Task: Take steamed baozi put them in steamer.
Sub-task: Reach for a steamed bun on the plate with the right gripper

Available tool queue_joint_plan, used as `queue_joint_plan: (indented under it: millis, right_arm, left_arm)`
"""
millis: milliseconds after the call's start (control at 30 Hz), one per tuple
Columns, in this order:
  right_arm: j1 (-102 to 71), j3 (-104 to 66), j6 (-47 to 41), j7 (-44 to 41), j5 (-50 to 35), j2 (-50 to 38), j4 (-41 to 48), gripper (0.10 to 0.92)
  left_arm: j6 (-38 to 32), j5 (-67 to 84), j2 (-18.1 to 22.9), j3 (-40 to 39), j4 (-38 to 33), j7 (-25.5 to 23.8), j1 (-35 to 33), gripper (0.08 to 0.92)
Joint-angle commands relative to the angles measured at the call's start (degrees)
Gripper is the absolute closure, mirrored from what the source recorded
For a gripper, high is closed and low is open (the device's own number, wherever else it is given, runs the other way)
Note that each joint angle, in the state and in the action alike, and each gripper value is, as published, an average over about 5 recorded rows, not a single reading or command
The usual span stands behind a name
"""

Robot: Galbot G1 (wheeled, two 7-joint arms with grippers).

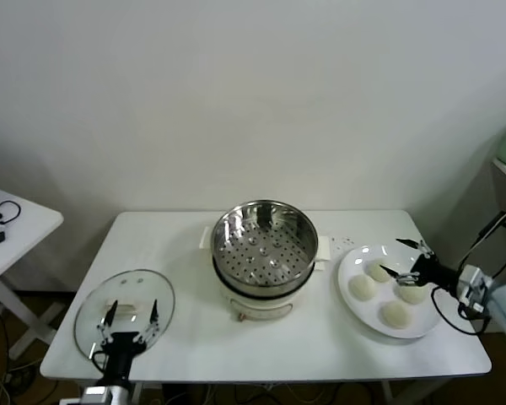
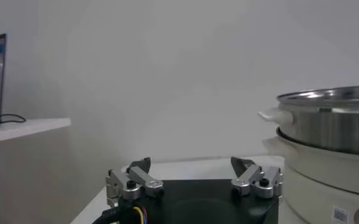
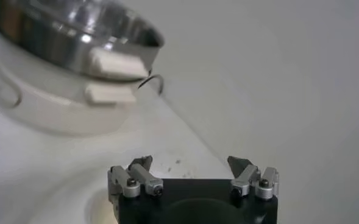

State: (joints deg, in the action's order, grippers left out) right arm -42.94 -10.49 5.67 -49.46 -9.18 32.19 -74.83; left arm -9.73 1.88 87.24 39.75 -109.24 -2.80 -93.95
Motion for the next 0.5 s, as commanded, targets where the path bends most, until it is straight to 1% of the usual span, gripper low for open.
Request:
queue_joint_plan:
  millis: [33, 200, 367, 500]
  right_arm:
    - [41.2, 38.1, 0.7, -20.3, 9.2, -2.9, 19.4, 0.203]
    - [53.0, 51.2, 2.8, -23.7, 13.6, 5.5, 28.8, 0.203]
    - [54.0, 55.5, 3.2, -24.6, 16.4, 12.3, 33.7, 0.203]
    - [52.0, 55.5, 3.2, -24.0, 17.7, 16.5, 36.0, 0.203]
  left_arm:
    - [0.9, 0.0, -0.6, 0.2, 0.1, 0.0, 0.4, 0.177]
    - [1.7, 0.1, -0.7, 0.4, 0.0, 0.2, 0.6, 0.177]
    - [2.4, -0.1, -0.5, 0.2, -0.3, 0.5, 0.8, 0.177]
    - [3.0, -0.1, -0.4, 0.3, -0.5, 0.9, 0.9, 0.177]
